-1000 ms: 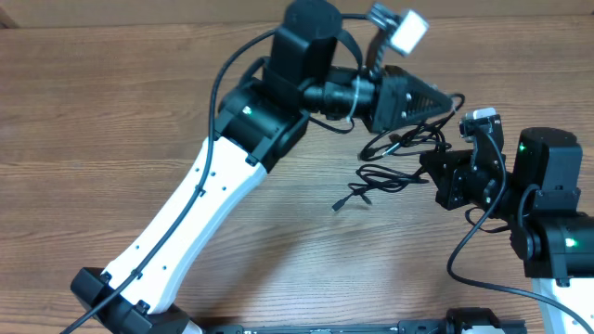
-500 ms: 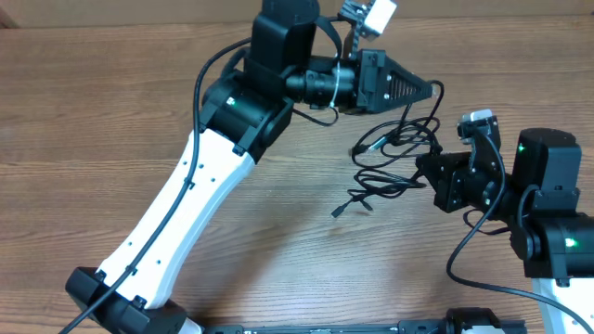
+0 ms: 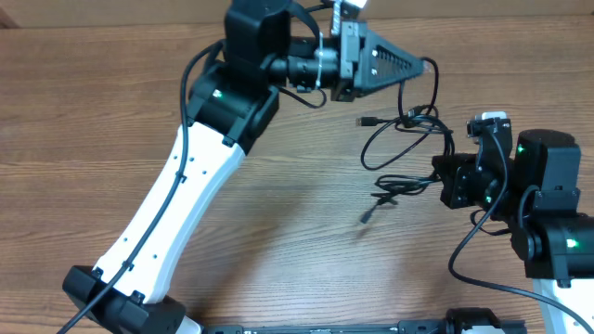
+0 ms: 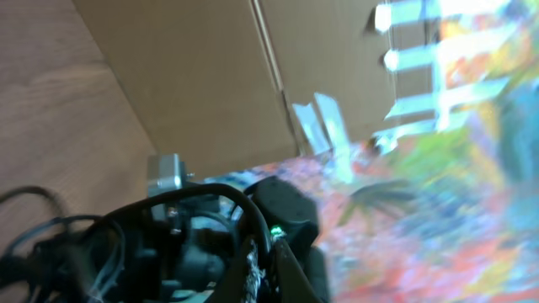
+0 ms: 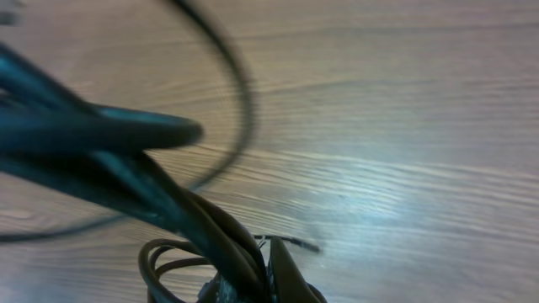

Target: Untangle cables

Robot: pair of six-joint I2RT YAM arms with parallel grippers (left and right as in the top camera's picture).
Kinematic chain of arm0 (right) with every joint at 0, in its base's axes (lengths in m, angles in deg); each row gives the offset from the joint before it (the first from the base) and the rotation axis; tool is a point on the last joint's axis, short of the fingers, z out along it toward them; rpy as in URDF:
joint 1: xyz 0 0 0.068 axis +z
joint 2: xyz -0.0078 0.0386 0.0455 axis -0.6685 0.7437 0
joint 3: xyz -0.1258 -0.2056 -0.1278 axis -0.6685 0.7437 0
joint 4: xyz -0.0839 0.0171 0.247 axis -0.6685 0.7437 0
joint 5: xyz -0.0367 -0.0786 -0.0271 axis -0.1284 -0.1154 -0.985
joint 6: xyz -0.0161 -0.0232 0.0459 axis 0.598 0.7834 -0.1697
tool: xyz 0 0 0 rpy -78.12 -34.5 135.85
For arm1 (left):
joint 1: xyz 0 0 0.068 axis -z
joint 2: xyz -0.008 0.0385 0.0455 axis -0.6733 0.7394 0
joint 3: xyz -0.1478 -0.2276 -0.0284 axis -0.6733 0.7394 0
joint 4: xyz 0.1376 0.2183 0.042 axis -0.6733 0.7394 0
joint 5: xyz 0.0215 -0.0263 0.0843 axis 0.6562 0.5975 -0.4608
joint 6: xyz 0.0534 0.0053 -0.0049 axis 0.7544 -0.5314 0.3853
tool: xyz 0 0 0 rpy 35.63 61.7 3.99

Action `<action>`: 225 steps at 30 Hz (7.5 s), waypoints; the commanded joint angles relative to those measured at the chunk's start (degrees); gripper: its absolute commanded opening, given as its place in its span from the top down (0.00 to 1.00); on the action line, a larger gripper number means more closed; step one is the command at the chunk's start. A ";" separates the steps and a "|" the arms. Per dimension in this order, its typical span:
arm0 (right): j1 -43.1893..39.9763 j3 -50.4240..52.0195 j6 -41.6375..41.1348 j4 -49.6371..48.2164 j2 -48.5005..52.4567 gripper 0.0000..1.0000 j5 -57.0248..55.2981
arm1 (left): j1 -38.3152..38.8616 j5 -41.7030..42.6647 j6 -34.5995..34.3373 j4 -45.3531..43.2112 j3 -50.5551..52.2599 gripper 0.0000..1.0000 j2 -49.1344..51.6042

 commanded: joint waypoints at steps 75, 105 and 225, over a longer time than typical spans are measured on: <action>-0.15 -0.50 -47.89 -20.81 0.87 0.57 20.04 | 0.66 -8.87 -9.38 -5.60 -0.90 0.96 0.20; -0.13 -0.50 -47.78 -24.68 1.09 0.89 12.68 | 6.25 -8.20 -6.45 -5.62 -0.90 0.96 0.20; -2.27 -0.50 -11.17 -20.76 1.38 0.96 19.17 | 0.85 6.10 41.59 -6.47 -0.92 0.00 0.24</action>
